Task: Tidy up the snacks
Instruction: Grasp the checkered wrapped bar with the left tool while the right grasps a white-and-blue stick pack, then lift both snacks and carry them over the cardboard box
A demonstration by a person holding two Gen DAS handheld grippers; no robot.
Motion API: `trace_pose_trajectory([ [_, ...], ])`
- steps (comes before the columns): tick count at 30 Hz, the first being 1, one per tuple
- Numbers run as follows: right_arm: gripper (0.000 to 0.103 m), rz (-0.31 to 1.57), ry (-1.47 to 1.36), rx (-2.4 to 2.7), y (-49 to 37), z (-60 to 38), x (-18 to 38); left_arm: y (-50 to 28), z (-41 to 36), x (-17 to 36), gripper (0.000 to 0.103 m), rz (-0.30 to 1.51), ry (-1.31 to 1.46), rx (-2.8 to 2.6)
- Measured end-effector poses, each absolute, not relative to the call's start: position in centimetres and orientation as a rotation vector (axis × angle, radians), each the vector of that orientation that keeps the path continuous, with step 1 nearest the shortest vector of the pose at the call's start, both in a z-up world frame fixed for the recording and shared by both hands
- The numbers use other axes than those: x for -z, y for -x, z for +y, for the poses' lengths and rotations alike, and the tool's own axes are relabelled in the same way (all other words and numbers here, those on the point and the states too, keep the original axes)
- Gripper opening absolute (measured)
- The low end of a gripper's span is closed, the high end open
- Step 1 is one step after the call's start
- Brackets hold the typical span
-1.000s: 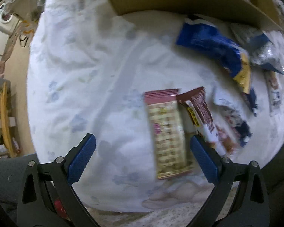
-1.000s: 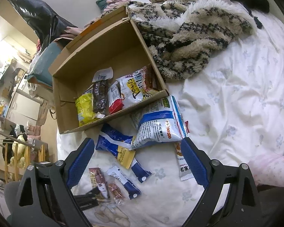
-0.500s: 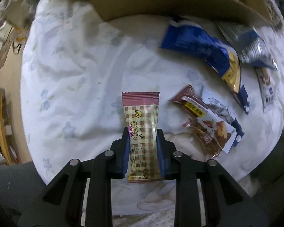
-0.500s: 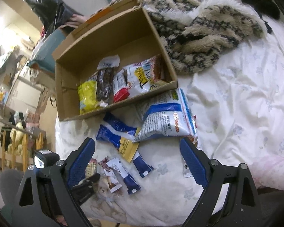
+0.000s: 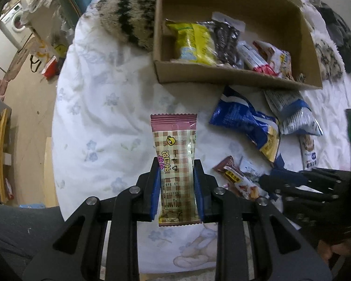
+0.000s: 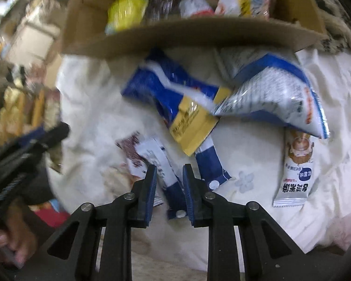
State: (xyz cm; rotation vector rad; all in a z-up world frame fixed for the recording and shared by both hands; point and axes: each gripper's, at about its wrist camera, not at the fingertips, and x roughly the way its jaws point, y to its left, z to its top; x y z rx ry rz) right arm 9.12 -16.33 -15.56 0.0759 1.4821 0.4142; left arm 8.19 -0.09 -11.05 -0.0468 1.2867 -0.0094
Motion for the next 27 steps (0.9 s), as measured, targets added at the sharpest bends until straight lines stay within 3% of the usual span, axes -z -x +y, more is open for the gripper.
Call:
trace_pose_trajectory([
  [10,0.024,1.517,0.062,-0.422,-8.1,-13.4,17.6,-8.0,0.2,10.9,0.022,1.286,0.083,0.012],
  [14,0.019,1.480,0.090,-0.450,-7.7,-12.7,16.9,-8.0,0.5,10.9,0.022,1.274,0.085,0.000],
  [27,0.019,1.015,-0.261,-0.466,-7.7,-18.5,5.7,-7.6,1.1,8.4,0.022,1.135,0.090,-0.015],
])
